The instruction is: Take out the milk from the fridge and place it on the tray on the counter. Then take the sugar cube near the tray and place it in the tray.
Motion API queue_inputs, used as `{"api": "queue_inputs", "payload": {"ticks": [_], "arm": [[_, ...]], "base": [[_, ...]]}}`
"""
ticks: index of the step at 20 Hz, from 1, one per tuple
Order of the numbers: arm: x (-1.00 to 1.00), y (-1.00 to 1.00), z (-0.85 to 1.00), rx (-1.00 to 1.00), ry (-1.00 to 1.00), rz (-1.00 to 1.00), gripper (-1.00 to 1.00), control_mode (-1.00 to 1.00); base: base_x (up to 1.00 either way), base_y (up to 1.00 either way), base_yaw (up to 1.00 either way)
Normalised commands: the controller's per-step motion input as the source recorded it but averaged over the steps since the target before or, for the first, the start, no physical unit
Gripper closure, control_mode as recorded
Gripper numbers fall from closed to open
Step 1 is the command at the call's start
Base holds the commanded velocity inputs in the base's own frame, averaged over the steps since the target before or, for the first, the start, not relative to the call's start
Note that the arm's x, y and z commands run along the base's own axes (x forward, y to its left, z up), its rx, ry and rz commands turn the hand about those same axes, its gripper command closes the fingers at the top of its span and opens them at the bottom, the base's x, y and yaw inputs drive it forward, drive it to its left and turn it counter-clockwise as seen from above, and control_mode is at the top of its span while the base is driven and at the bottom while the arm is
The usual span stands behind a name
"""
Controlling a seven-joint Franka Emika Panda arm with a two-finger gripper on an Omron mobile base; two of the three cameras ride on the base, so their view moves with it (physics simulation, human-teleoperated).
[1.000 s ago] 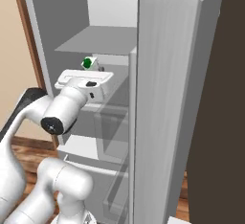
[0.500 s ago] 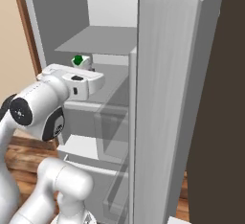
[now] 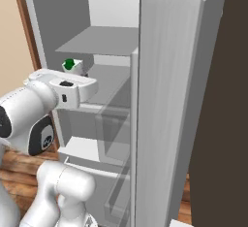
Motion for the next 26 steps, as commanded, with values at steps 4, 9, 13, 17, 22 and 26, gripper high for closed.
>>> {"api": "queue_inputs", "payload": {"ticks": [4,9,13,17,22,26], "arm": [[-0.55,0.23,-0.05,0.00,0.00,0.04,1.00,-1.00],[-0.25,0.36,-0.19,-0.01,0.12,0.06,1.00,-1.00],[-0.23,0.26,-0.21,-0.01,0.14,0.05,1.00,-1.00],[-0.46,0.16,-0.24,-0.01,0.15,0.05,1.00,-1.00],[0.00,0.00,0.00,0.00,0.00,0.00,1.00,1.00],[0.00,0.00,0.00,0.00,0.00,0.00,1.00,1.00]], "base": [[0.00,0.00,0.00],[0.00,0.00,0.00],[0.00,0.00,0.00],[0.00,0.00,0.00],[-0.79,0.27,0.09],[-1.00,0.30,0.10]]}}
